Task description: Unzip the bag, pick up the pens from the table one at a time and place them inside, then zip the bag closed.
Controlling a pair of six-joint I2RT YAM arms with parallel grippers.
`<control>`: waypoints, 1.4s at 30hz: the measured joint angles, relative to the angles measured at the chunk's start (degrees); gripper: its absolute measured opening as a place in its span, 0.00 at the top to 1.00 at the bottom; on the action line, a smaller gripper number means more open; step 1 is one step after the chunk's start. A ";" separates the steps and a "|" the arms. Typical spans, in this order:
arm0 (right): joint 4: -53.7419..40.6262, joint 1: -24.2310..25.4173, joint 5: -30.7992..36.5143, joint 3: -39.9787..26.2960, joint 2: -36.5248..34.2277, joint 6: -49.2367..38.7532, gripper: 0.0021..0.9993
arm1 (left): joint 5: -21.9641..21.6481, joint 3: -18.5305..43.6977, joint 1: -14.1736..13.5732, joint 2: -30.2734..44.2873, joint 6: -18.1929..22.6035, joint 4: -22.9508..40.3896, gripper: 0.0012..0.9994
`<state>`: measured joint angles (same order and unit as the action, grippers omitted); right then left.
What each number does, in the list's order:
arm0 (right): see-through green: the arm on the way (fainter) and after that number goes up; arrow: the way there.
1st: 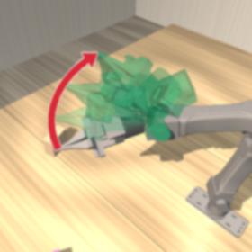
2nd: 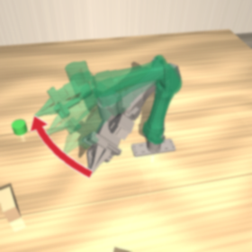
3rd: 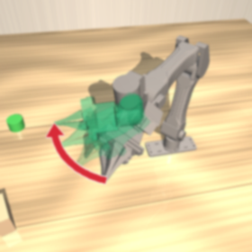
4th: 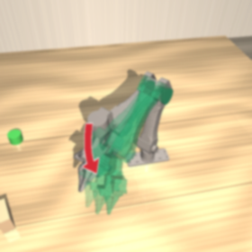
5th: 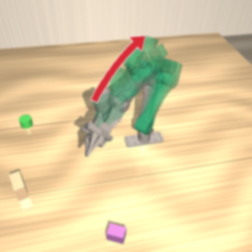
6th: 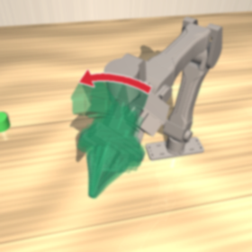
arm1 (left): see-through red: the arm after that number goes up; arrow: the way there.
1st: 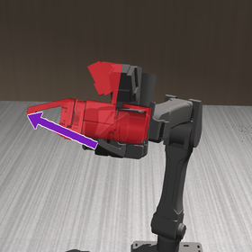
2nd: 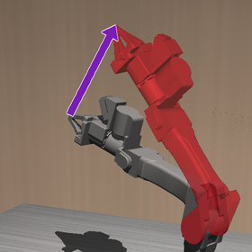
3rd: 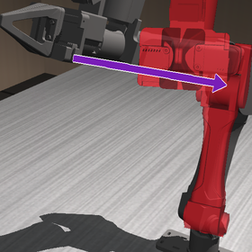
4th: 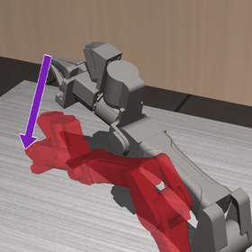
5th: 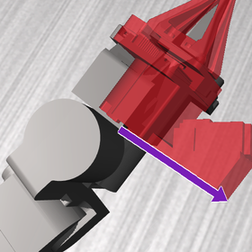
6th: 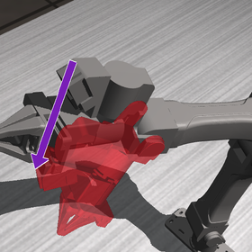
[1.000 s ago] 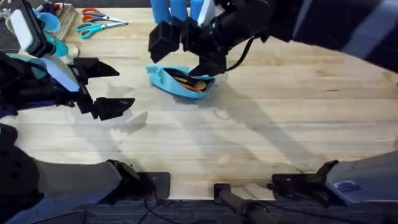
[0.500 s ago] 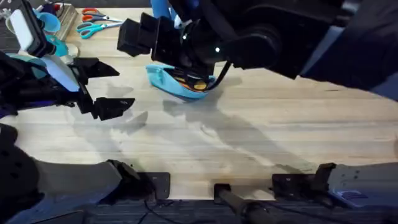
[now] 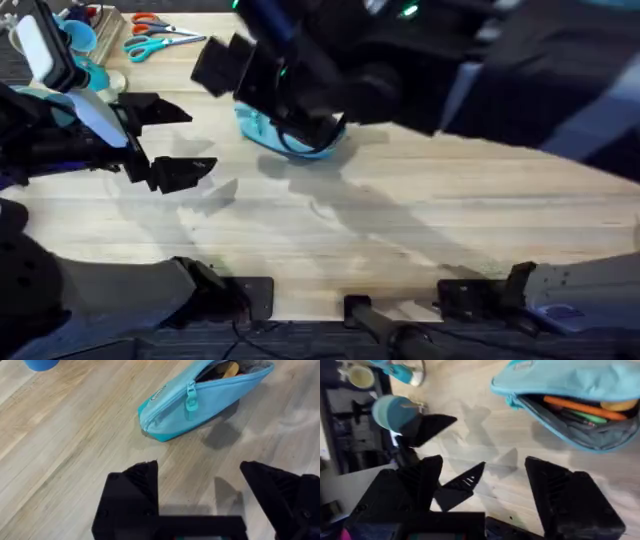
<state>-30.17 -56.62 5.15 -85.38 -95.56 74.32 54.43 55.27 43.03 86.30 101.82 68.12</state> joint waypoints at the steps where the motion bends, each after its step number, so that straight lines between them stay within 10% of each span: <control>1: -0.01 -0.36 0.00 0.00 -0.67 0.15 0.00 | 0.00 0.00 0.00 0.00 0.00 0.00 0.01; 42: 15.17 -2.56 14.38 0.00 -15.59 -2.13 0.00 | 0.00 0.00 0.00 0.00 0.00 0.00 0.00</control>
<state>-15.00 -59.18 19.53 -85.38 -111.15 72.18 54.43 55.27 43.03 86.30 101.82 68.12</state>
